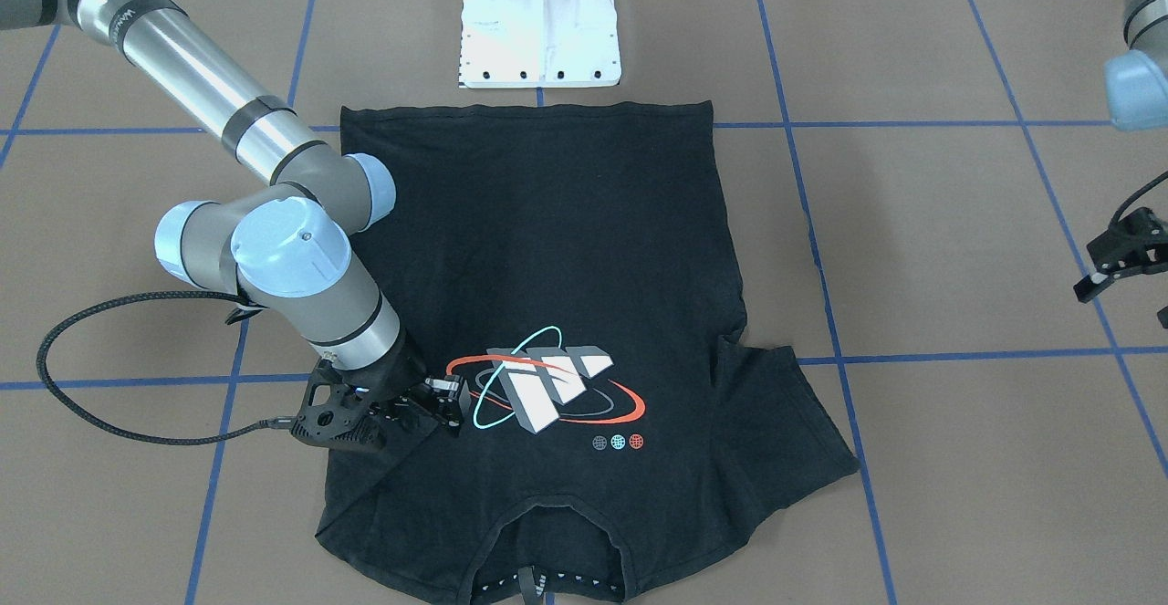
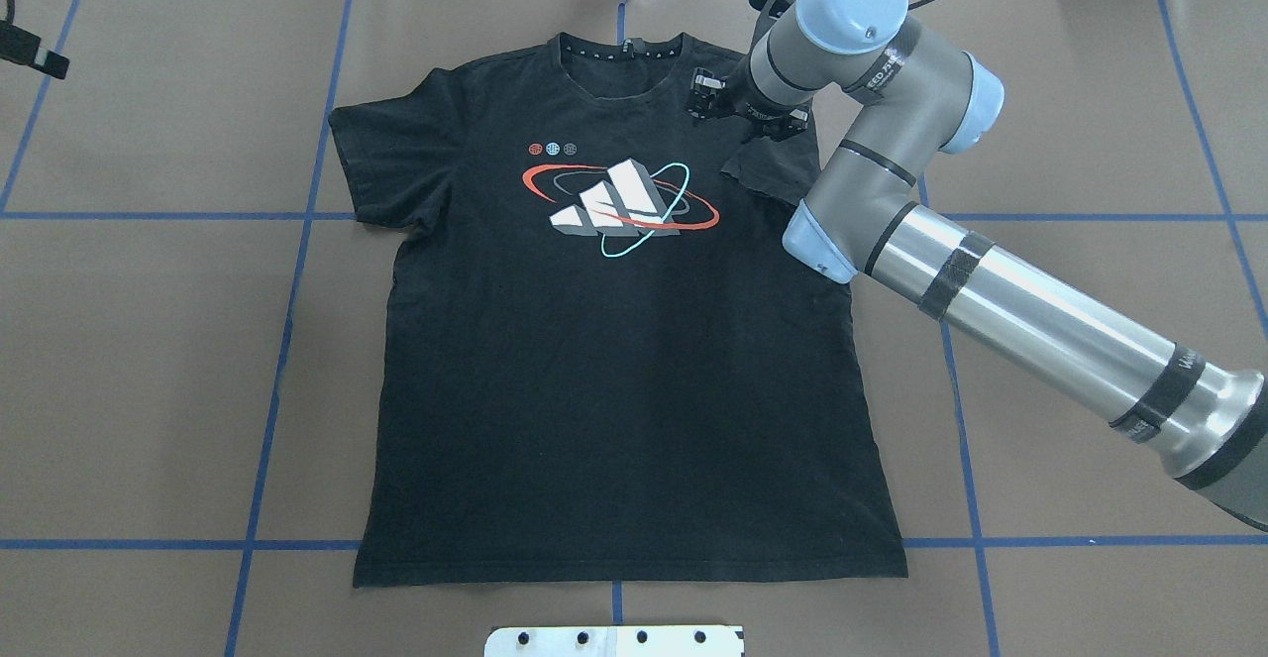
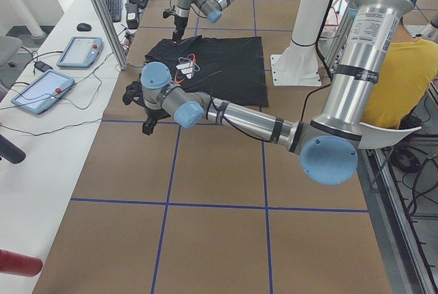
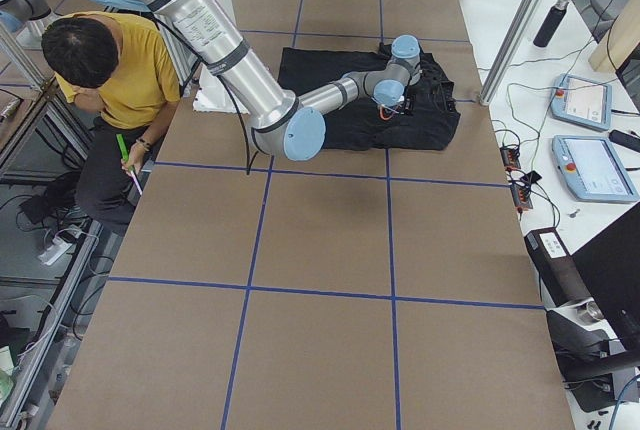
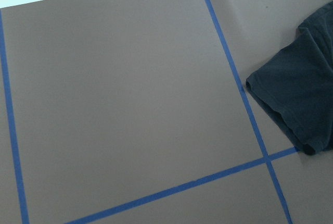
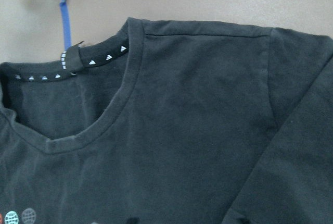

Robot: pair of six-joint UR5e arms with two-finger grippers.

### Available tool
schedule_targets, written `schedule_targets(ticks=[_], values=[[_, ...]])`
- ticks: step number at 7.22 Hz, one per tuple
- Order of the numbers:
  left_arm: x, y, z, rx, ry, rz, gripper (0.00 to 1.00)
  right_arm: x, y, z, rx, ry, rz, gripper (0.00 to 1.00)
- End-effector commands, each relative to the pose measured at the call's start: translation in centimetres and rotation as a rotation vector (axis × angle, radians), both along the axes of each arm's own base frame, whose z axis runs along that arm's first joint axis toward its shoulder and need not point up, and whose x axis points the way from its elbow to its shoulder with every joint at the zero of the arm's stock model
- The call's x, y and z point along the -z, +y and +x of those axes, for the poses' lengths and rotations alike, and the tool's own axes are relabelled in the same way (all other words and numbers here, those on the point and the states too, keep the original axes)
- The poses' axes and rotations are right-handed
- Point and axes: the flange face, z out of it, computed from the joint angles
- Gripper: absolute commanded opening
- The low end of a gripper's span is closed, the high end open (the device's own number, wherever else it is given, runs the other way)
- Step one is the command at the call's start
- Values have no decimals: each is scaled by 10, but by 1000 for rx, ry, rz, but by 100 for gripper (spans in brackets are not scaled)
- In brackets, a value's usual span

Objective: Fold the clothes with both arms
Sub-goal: 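Move the right gripper over the shirt's shoulder near the collar, then bring the left gripper to the shoulder near the collar while the right gripper hovers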

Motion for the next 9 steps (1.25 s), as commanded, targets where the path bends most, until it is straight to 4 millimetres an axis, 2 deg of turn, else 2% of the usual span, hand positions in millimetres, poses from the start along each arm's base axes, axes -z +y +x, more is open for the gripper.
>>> schedule_targets(ticks=[1,2,3,4,5,6,8,9], values=[[-4,-41,95,-40,80,0,99,7,26,23,21,-49,25,100],[3,-66,134,-79,85,21,94,0,43,37,36,-67,31,100],[18,-80,178,-119,92,58,94,-1,56,49,38,-80,43,100],[12,-86,190,-78,59,100,91,-4,62,55,33,-87,38,100],[-7,-87,208,-32,23,158,90,-11,66,59,32,-84,34,100],[-17,-90,231,-49,32,187,85,-15,70,63,35,-88,36,100],[-42,-89,240,-59,48,214,70,-12,74,65,35,-91,40,100],[-40,-91,244,-62,48,213,66,-14,74,65,35,-90,39,100]])
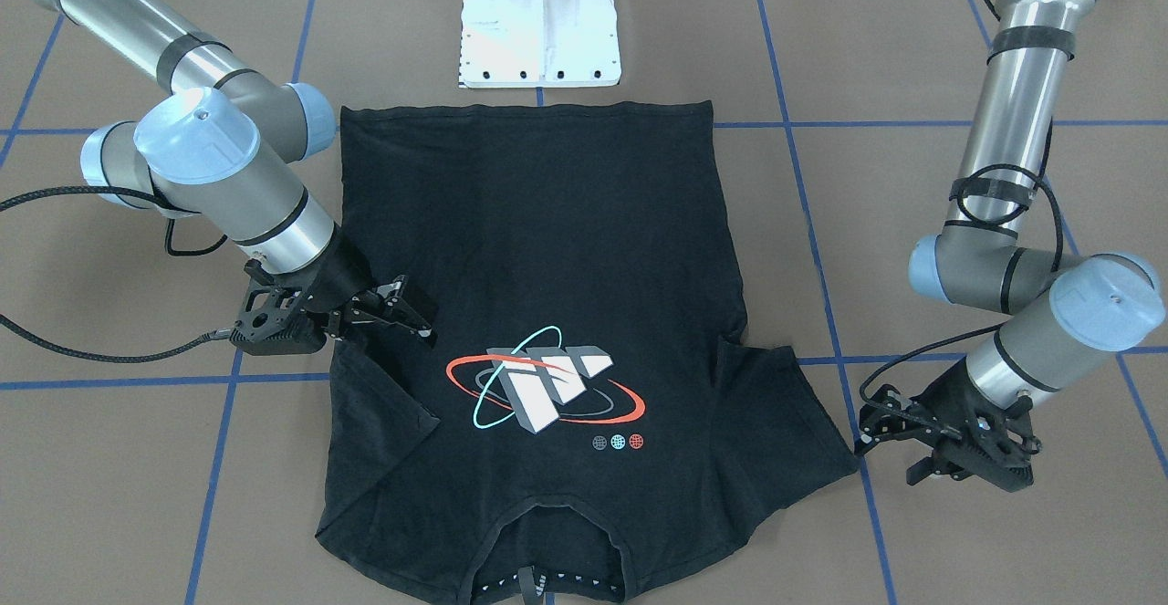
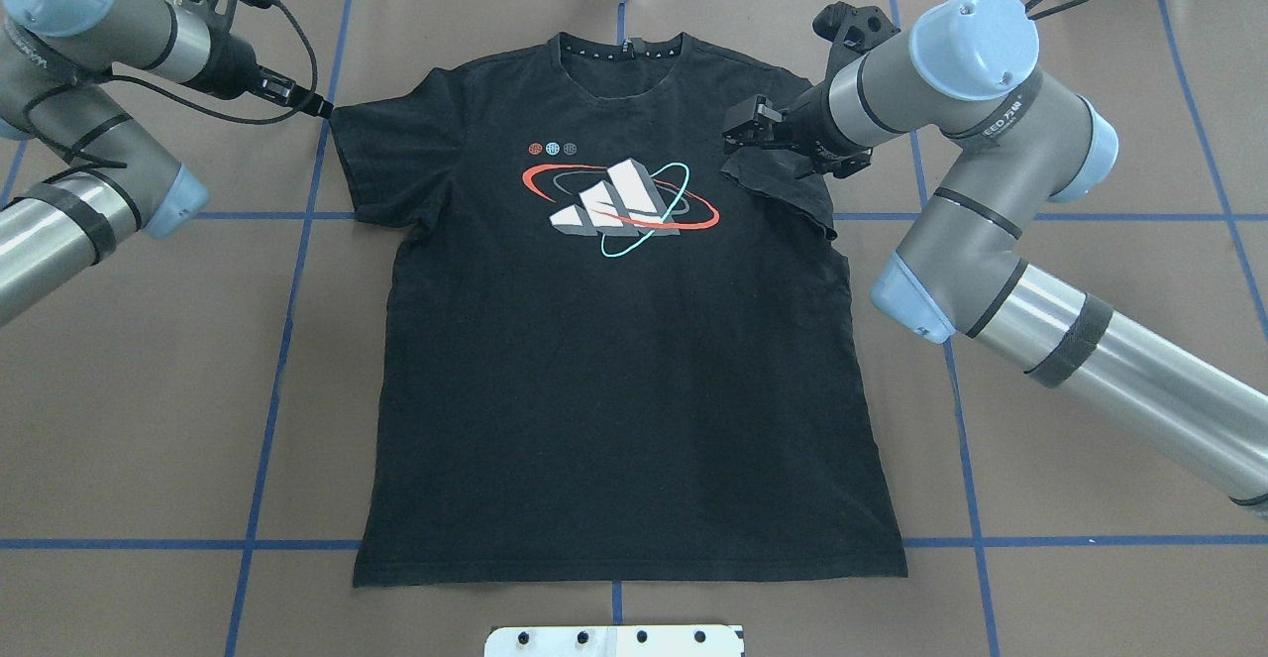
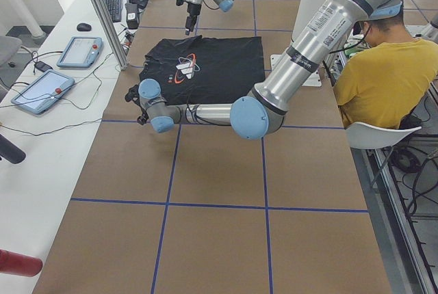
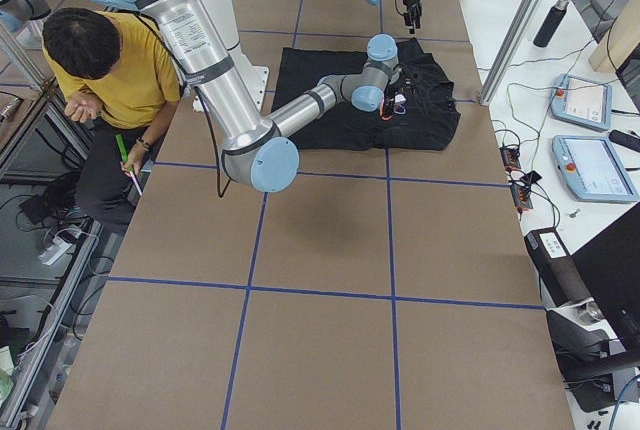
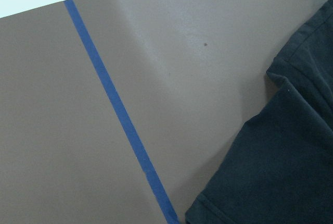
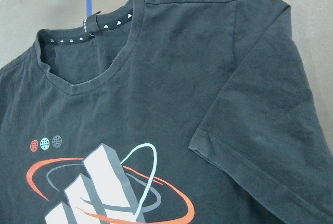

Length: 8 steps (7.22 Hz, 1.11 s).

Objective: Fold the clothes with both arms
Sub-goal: 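Bring the left gripper to the shoulder near the collar while the right gripper hovers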

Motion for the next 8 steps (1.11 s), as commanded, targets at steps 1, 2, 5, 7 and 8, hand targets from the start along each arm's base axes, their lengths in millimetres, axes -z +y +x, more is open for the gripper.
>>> schedule_targets(ticks=[1,2,5,7,8], values=[[-2,0,11,-10,4,6,65,-3,1,-2,2,3,-4,100],[5,-1,16,-15,8,12,64,-4,1,-3,4,5,-5,100],[4,0,18,-18,9,15,53,-5,0,-3,4,8,-8,100],[4,2,22,-23,9,15,38,-5,0,-3,2,8,-7,100],[4,2,22,-23,9,15,38,-6,0,-3,2,9,-9,100]])
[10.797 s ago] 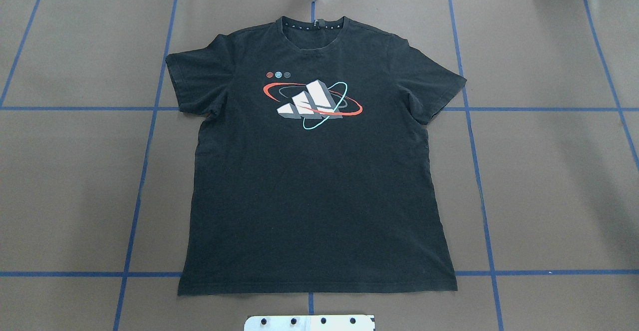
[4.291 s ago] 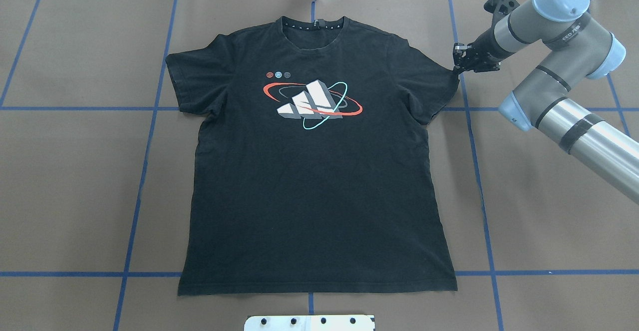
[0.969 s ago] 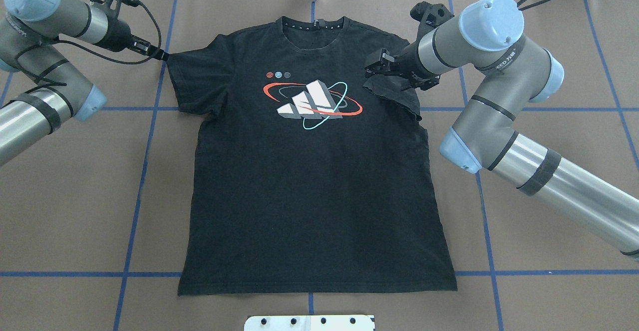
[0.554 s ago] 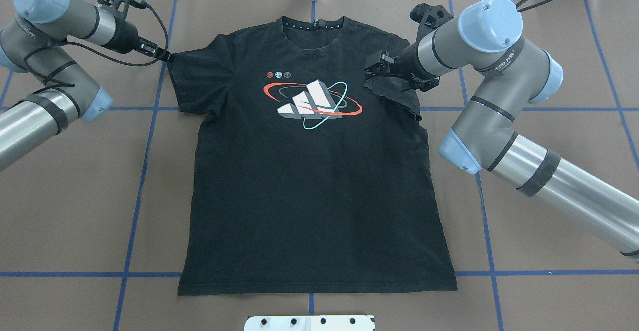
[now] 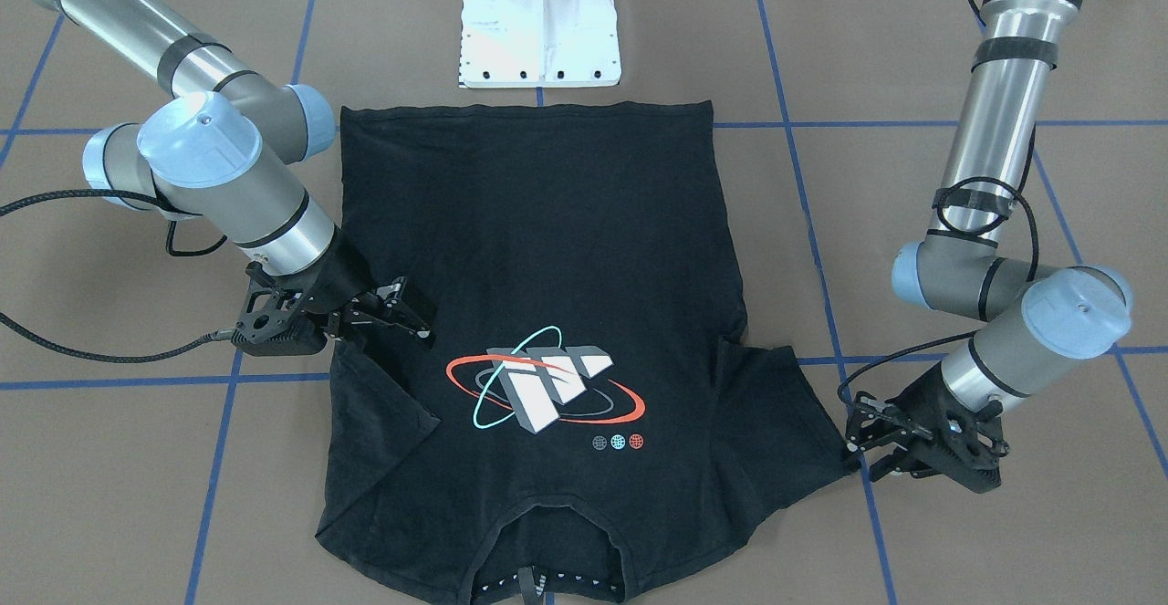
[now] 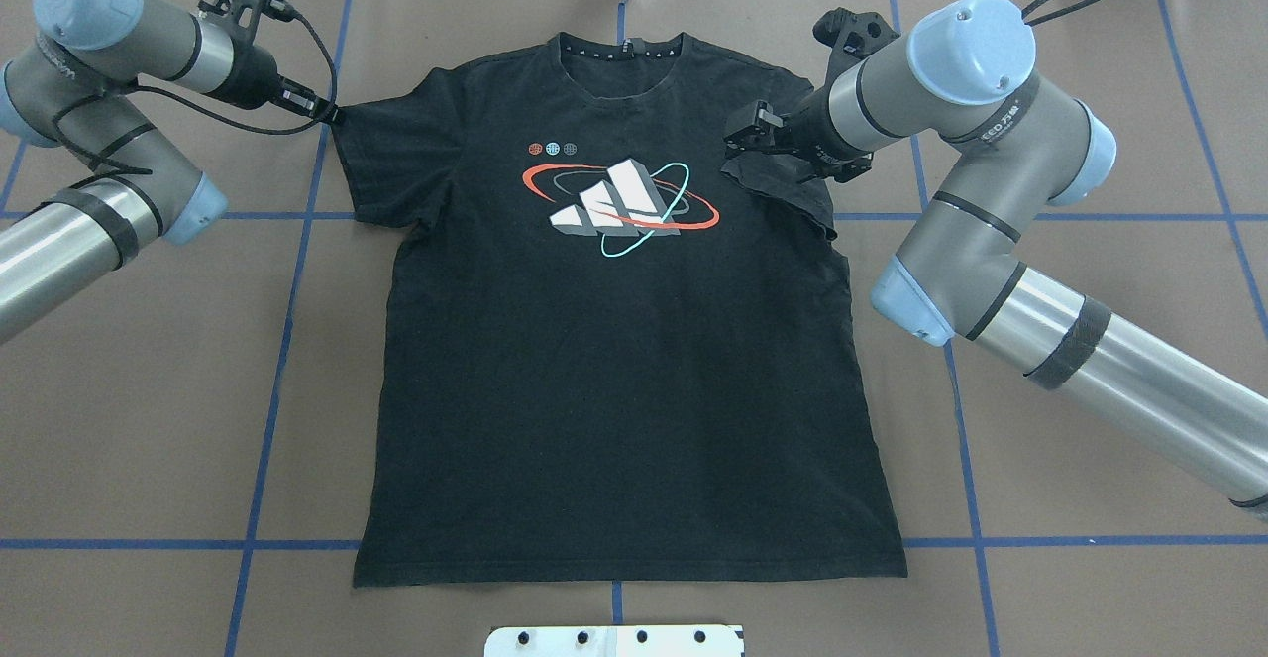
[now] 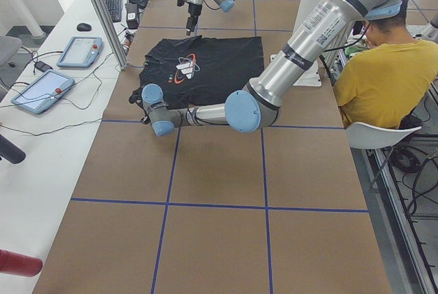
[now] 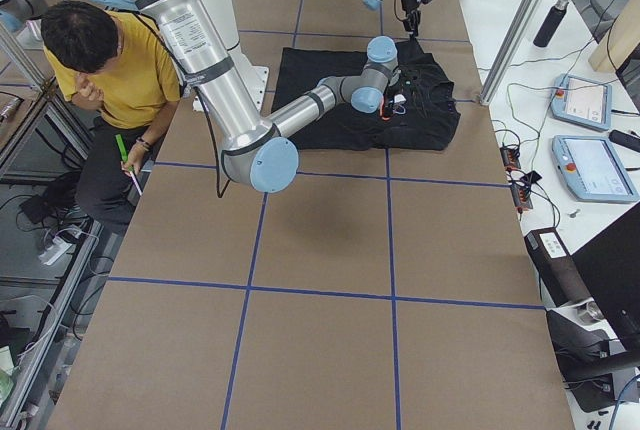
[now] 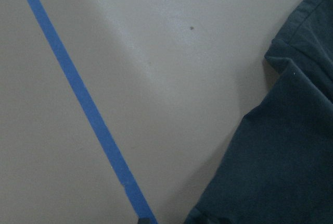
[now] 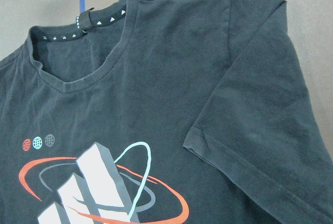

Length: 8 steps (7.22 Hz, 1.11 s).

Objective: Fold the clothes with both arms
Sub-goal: 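Bring the left gripper to the shoulder near the collar while the right gripper hovers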

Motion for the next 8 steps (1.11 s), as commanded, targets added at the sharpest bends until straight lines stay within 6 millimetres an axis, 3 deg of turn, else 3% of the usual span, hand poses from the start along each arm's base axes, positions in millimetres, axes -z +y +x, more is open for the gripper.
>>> schedule_targets(ticks=[1,3,4,5,6,8], values=[[0,2,3,-4,0,0,32,-1,1,-1,1,1,-1,100],[-2,2,2,-8,1,-5,0,-2,0,-1,1,2,-2,100],[3,3,-3,-32,23,-11,0,-1,1,-2,3,2,-2,100],[23,3,-18,-71,73,2,0,-2,0,-3,3,2,-2,100],[16,20,-34,-98,96,-1,0,-1,1,-4,4,1,-1,100],[34,29,-35,-99,117,5,0,-2,0,-3,3,2,-2,100]])
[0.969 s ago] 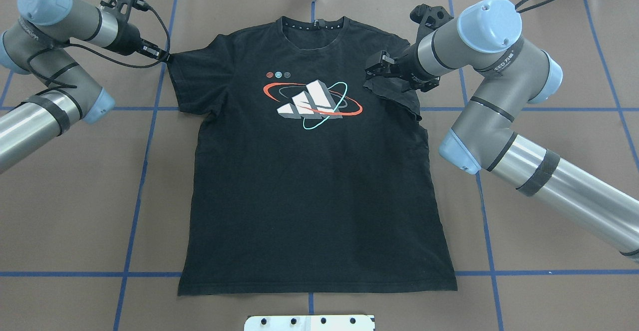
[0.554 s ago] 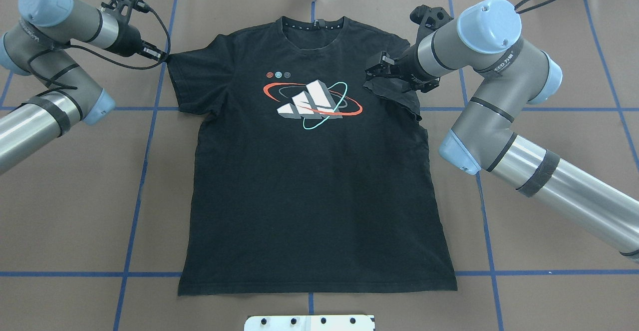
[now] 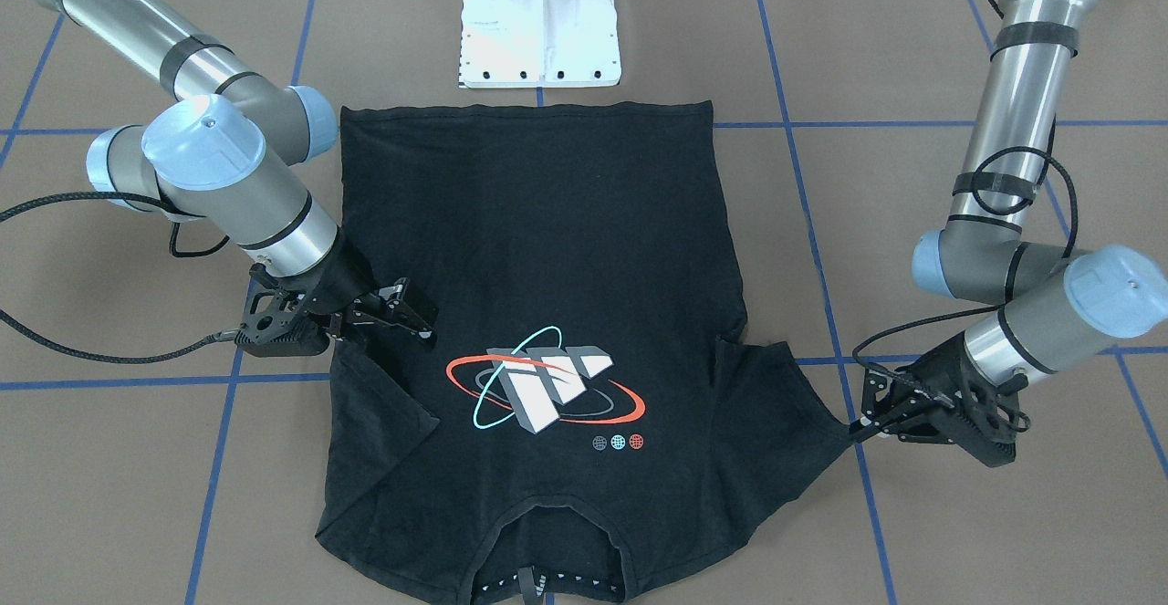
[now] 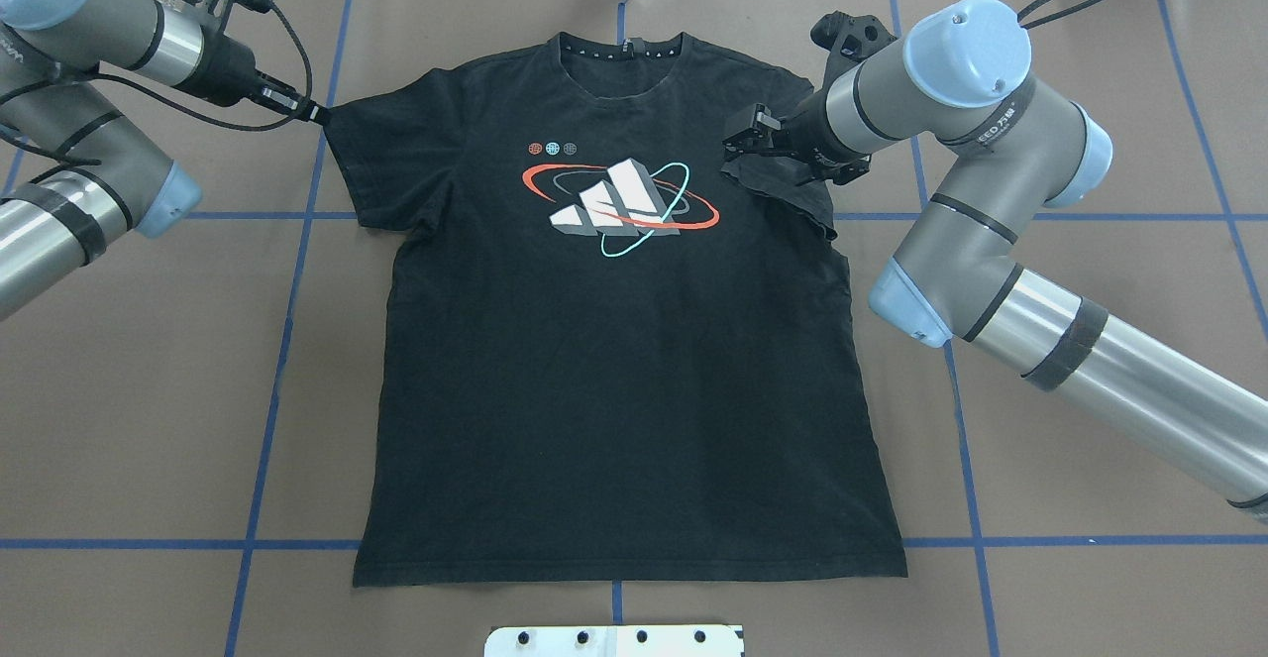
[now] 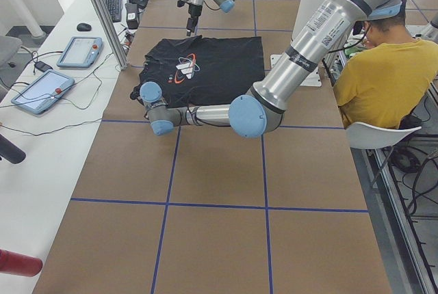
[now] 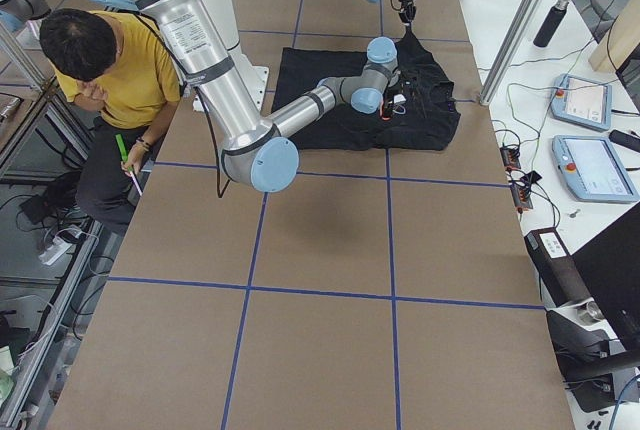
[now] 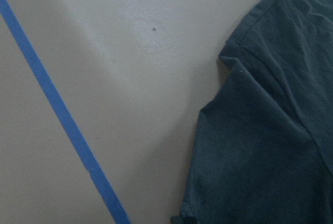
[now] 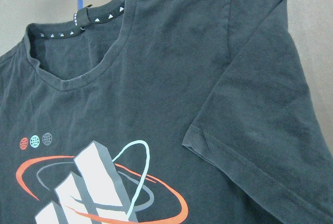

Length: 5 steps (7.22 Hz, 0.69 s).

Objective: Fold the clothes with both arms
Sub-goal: 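Bring the left gripper to the shoulder near the collar while the right gripper hovers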

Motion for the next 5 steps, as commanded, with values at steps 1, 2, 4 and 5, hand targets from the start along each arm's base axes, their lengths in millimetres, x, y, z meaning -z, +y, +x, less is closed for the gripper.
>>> schedule_targets(ticks=[1,2,4,5], values=[[22,14,-9,-2,42,-28,0,0,0,0,0,0,-1,100],[24,25,-13,-14,50,-38,0,0,0,0,0,0,-1,100],[50,27,-11,30,98,-137,0,1,0,1,0,-1,0,100],[72,28,-11,73,142,-216,0,1,0,1,0,-1,0,100]])
